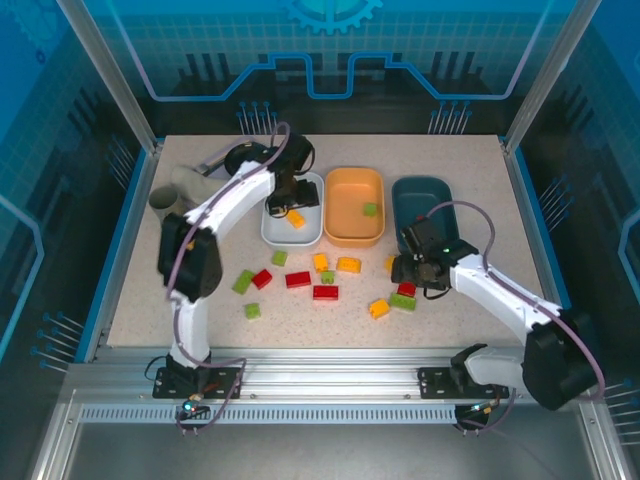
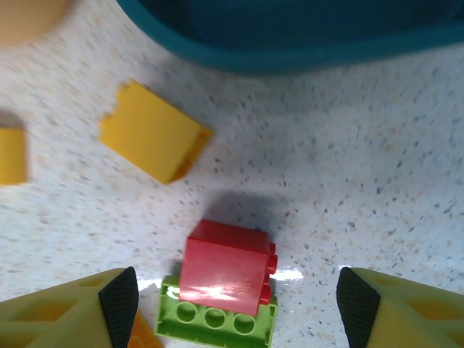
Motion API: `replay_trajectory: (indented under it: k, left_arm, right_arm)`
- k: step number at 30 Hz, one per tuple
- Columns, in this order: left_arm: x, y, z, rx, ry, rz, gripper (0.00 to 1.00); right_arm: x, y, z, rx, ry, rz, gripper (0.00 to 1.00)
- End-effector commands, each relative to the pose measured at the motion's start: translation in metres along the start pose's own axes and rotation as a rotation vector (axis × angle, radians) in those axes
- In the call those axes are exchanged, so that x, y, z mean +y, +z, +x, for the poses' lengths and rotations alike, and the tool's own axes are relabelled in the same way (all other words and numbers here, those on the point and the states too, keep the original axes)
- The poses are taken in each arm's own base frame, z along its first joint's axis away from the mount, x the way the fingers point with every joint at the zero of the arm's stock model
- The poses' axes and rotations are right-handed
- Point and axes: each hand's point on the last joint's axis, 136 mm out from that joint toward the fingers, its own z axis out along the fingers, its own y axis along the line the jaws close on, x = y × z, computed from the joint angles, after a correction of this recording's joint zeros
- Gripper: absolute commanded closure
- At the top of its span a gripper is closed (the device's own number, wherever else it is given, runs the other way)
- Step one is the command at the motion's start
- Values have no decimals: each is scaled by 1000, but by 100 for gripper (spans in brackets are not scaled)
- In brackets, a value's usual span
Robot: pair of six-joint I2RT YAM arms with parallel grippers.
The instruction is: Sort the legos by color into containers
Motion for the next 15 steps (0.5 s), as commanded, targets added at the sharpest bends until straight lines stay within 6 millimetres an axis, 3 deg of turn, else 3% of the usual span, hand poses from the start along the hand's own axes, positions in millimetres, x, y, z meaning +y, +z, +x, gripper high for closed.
replay_trajectory:
  k: [1, 8, 15]
  left_arm:
    - [-33, -46, 27, -54, -38, 247, 23]
    - [-26, -58, 111, 20, -72, 364, 19]
    - [-15, -58, 145, 36, -70, 367, 20]
  right_arm:
    - [-3, 15, 9, 52, 18, 9, 25]
    - [0, 40, 13, 106, 39, 16, 31]
    - [2, 52, 14, 116, 77, 15, 49]
